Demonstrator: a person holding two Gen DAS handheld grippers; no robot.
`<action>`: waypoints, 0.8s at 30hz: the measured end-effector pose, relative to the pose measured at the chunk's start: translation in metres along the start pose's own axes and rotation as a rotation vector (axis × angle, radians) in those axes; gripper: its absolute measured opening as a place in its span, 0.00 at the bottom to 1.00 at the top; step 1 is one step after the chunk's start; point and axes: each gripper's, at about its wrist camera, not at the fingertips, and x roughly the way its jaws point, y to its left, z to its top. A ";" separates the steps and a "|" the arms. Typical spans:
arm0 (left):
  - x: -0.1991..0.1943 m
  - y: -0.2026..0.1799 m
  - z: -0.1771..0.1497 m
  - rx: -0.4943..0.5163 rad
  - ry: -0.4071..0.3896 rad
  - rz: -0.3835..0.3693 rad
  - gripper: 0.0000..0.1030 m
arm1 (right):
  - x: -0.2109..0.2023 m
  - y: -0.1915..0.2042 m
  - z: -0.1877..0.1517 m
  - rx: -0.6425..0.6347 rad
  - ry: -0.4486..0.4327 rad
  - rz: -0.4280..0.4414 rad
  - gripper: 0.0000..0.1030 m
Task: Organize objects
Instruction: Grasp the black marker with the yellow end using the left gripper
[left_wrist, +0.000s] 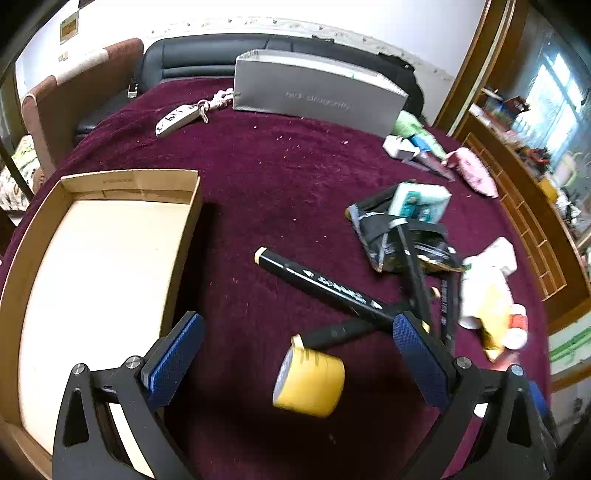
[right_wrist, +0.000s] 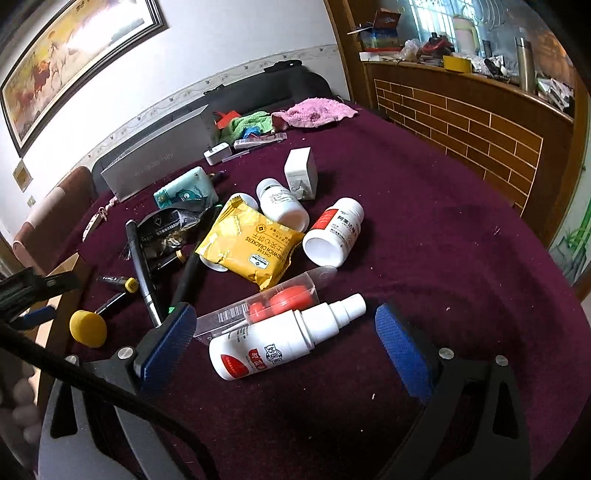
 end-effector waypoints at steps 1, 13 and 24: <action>0.007 -0.001 0.002 -0.006 0.020 -0.002 0.97 | -0.002 0.001 -0.002 -0.004 -0.001 0.009 0.96; 0.037 -0.015 0.013 -0.048 0.118 0.054 0.93 | -0.001 0.001 -0.002 -0.009 -0.005 0.024 0.96; 0.051 -0.045 0.014 0.086 0.212 0.010 0.33 | 0.001 0.001 -0.001 -0.008 -0.002 0.021 0.96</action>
